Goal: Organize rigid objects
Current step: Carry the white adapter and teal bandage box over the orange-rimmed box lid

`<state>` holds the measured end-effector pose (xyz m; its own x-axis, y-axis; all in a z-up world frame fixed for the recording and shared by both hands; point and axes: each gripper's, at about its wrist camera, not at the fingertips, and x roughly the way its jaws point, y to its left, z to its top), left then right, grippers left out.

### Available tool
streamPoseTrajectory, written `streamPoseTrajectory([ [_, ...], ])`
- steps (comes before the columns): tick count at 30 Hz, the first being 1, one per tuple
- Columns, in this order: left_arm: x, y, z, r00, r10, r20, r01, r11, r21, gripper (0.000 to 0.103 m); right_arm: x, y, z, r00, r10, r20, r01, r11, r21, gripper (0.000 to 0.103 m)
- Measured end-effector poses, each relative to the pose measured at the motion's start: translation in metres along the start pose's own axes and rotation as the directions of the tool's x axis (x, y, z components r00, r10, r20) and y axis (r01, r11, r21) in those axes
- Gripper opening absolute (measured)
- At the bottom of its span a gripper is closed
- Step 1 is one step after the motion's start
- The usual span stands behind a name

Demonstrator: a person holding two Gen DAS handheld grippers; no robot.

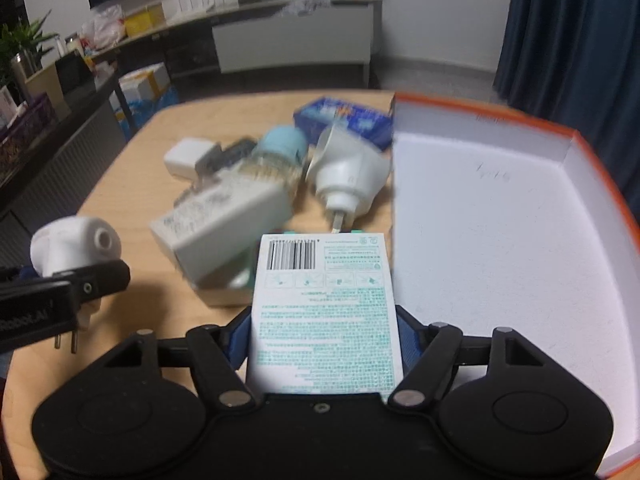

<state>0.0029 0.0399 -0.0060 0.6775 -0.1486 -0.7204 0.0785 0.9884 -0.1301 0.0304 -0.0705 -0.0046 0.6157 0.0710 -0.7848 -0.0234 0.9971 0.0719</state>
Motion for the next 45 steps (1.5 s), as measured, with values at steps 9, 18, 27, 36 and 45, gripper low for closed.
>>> streamPoseTrajectory([
  [9, -0.009, -0.021, 0.013, 0.999, -0.024, 0.034, 0.023, 1.0, 0.017, 0.055, -0.042, -0.027, 0.018, 0.997, 0.007, 0.073, -0.01, 1.0, 0.029, 0.084],
  [18, -0.01, -0.057, 0.028, 0.996, -0.074, 0.045, 0.071, 0.996, 0.049, 0.055, -0.064, -0.053, 0.032, 0.993, -0.017, 0.116, 0.012, 0.999, 0.049, 0.084],
  [27, -0.007, -0.091, 0.037, 0.993, -0.117, 0.029, 0.114, 0.989, 0.095, 0.055, -0.072, -0.078, 0.036, 0.991, -0.031, 0.131, 0.022, 0.997, 0.068, 0.084],
  [36, -0.003, -0.126, 0.044, 0.989, -0.144, 0.024, 0.139, 0.98, 0.145, 0.055, -0.077, -0.106, 0.041, 0.987, -0.054, 0.148, 0.039, 0.994, 0.106, 0.084],
  [45, 0.005, -0.152, 0.049, 0.987, -0.157, 0.018, 0.152, 0.973, 0.173, 0.055, -0.077, -0.134, 0.044, 0.984, -0.075, 0.159, 0.054, 0.989, 0.135, 0.084],
])
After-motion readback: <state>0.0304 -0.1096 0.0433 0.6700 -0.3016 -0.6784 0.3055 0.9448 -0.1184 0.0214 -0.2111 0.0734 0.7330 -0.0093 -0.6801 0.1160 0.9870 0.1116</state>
